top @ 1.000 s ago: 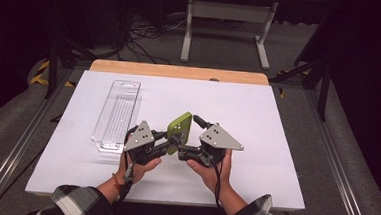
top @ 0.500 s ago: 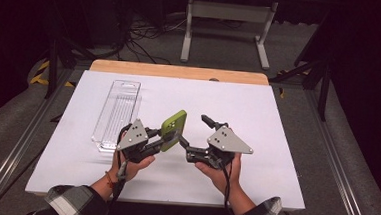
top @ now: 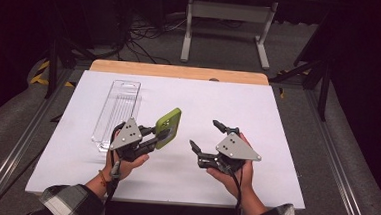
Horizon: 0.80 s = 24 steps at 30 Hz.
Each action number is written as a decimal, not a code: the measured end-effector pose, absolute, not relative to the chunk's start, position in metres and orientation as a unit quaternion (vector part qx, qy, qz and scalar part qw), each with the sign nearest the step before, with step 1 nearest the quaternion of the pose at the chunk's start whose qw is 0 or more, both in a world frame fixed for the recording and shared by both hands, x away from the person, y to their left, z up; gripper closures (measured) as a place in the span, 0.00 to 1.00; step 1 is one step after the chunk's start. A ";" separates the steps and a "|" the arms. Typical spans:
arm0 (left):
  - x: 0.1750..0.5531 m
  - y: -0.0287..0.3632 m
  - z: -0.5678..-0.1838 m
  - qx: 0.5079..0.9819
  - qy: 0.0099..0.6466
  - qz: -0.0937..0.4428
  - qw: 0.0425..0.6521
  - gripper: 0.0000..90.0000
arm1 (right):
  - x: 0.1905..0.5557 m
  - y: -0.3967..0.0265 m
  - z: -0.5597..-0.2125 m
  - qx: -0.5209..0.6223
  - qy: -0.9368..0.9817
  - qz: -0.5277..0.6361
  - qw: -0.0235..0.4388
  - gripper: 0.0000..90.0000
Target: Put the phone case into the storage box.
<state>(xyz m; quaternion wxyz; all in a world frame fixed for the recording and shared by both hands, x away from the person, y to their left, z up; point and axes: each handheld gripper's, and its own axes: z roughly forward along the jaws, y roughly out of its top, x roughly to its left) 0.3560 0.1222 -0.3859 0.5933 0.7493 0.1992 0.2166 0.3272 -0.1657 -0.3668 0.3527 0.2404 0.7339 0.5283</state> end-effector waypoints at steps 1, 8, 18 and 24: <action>0.356 0.123 -0.386 0.748 0.200 0.217 0.595 0.86 | 0.326 -0.168 -0.367 0.238 0.732 0.527 0.359 0.17; 0.356 0.133 -0.380 0.746 0.202 0.226 0.593 0.86 | 0.320 -0.184 -0.370 0.243 0.728 0.520 0.374 0.17; 0.364 0.159 -0.373 0.731 0.227 0.242 0.596 0.86 | 0.316 -0.200 -0.382 0.251 0.740 0.499 0.376 0.16; 0.365 0.170 -0.368 0.731 0.226 0.254 0.591 0.86 | 0.313 -0.206 -0.389 0.254 0.747 0.487 0.374 0.15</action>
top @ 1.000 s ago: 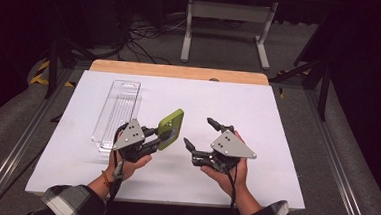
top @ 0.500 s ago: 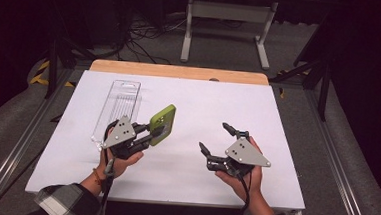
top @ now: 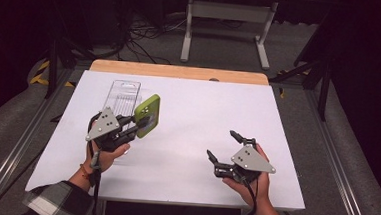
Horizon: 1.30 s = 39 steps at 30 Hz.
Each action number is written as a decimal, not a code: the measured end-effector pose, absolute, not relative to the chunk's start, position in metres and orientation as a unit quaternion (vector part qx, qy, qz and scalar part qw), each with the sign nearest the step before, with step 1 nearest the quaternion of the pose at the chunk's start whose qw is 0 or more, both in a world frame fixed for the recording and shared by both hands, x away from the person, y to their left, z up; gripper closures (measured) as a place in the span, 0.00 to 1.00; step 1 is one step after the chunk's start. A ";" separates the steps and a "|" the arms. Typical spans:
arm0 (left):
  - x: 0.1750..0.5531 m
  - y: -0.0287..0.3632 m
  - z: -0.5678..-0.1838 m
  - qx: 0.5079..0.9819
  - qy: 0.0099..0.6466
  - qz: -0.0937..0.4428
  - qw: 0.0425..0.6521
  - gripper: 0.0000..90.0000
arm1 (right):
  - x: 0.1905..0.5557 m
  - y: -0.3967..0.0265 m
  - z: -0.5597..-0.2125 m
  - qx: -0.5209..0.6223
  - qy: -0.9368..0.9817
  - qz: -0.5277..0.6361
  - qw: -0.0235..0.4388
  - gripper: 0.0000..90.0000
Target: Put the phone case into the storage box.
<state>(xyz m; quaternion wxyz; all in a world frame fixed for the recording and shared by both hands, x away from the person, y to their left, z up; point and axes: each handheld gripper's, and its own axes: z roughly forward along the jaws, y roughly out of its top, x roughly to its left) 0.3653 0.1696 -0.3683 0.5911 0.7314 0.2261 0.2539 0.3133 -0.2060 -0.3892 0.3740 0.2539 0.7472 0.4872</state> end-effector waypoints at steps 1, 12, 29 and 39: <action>0.366 0.171 -0.368 0.732 0.224 0.257 0.589 0.86 | 0.313 -0.207 -0.391 0.255 0.749 0.485 0.373 0.15; 0.369 0.182 -0.366 0.727 0.234 0.264 0.589 0.86 | 0.318 -0.213 -0.399 0.257 0.761 0.465 0.374 0.15; 0.368 0.204 -0.358 0.717 0.245 0.278 0.591 0.86 | 0.321 -0.216 -0.401 0.268 0.756 0.468 0.371 0.14; 0.367 0.214 -0.354 0.711 0.248 0.285 0.593 0.86 | 0.321 -0.216 -0.401 0.265 0.758 0.466 0.372 0.14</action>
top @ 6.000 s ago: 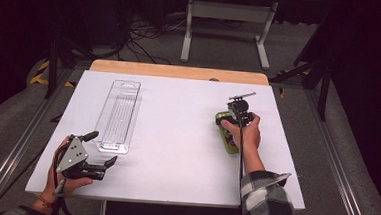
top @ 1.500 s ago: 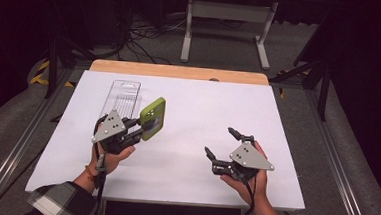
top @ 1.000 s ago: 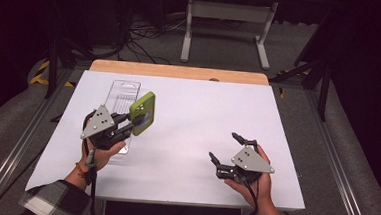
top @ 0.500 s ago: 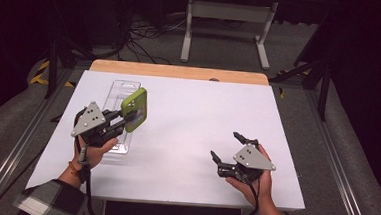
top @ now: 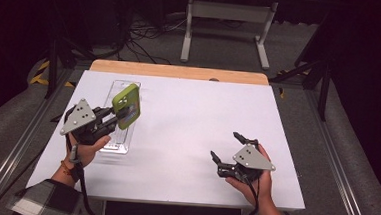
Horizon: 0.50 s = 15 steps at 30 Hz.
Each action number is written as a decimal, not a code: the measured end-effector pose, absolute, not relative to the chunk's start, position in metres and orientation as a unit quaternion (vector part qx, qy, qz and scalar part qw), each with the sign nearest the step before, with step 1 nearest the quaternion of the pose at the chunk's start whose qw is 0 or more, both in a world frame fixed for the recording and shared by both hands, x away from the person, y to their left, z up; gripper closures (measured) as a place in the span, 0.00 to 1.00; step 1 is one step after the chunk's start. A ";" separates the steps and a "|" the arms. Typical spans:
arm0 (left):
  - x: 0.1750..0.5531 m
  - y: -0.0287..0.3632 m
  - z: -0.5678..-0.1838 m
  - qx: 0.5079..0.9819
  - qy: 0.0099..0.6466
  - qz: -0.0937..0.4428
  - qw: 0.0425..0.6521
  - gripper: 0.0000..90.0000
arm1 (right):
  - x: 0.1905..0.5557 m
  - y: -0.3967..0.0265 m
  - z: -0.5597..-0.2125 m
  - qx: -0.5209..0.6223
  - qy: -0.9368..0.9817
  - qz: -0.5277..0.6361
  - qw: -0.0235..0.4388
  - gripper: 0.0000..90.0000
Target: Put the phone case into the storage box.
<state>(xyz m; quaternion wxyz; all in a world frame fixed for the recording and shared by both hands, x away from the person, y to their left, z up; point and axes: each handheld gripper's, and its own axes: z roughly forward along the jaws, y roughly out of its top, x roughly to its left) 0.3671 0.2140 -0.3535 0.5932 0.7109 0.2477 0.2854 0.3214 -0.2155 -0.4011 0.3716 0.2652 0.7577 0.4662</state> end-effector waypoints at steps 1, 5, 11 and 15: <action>0.367 0.216 -0.353 0.713 0.247 0.287 0.590 0.86 | 0.321 -0.216 -0.401 0.265 0.758 0.466 0.371 0.14; 0.367 0.219 -0.352 0.712 0.246 0.290 0.591 0.86 | 0.322 -0.215 -0.401 0.265 0.758 0.466 0.370 0.14; 0.366 0.224 -0.350 0.713 0.246 0.292 0.588 0.86 | 0.321 -0.214 -0.401 0.263 0.759 0.467 0.370 0.14; 0.366 0.225 -0.349 0.715 0.244 0.293 0.586 0.86 | 0.321 -0.215 -0.401 0.264 0.759 0.468 0.369 0.14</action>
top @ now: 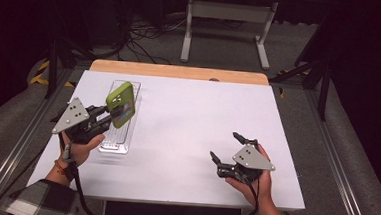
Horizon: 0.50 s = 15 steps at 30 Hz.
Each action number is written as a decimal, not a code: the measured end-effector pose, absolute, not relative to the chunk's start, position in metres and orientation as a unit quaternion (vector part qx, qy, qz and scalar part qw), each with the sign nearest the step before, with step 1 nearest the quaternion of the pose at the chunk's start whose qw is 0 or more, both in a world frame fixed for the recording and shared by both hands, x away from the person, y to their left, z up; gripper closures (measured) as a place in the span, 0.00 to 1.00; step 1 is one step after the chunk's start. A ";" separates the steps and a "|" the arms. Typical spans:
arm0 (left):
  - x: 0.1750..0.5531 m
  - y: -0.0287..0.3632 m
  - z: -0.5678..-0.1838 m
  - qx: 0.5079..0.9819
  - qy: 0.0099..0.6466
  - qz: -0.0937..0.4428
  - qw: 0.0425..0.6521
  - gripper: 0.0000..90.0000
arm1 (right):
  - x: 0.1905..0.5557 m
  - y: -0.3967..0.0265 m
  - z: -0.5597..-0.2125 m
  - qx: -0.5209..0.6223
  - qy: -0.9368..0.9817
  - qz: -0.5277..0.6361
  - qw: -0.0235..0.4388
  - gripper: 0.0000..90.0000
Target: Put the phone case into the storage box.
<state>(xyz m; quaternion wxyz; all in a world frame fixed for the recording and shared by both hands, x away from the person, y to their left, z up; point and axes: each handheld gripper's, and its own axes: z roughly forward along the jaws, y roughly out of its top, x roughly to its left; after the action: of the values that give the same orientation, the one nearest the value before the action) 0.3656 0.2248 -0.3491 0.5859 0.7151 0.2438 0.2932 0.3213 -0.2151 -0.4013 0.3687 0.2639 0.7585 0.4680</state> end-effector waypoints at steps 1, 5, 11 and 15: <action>0.365 0.225 -0.349 0.717 0.243 0.293 0.584 0.86 | 0.321 -0.215 -0.401 0.263 0.759 0.468 0.369 0.14; 0.366 0.228 -0.349 0.716 0.245 0.294 0.584 0.86 | 0.321 -0.214 -0.402 0.262 0.761 0.467 0.367 0.14; 0.368 0.229 -0.351 0.722 0.244 0.294 0.576 0.86 | 0.322 -0.214 -0.402 0.262 0.762 0.468 0.364 0.13; 0.370 0.230 -0.352 0.727 0.244 0.290 0.573 0.86 | 0.322 -0.214 -0.402 0.261 0.761 0.468 0.366 0.13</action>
<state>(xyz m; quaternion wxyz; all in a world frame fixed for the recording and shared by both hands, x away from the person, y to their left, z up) 0.3699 0.2300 -0.3523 0.5730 0.7268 0.2440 0.2897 0.3219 -0.2142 -0.4023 0.3659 0.2607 0.7610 0.4681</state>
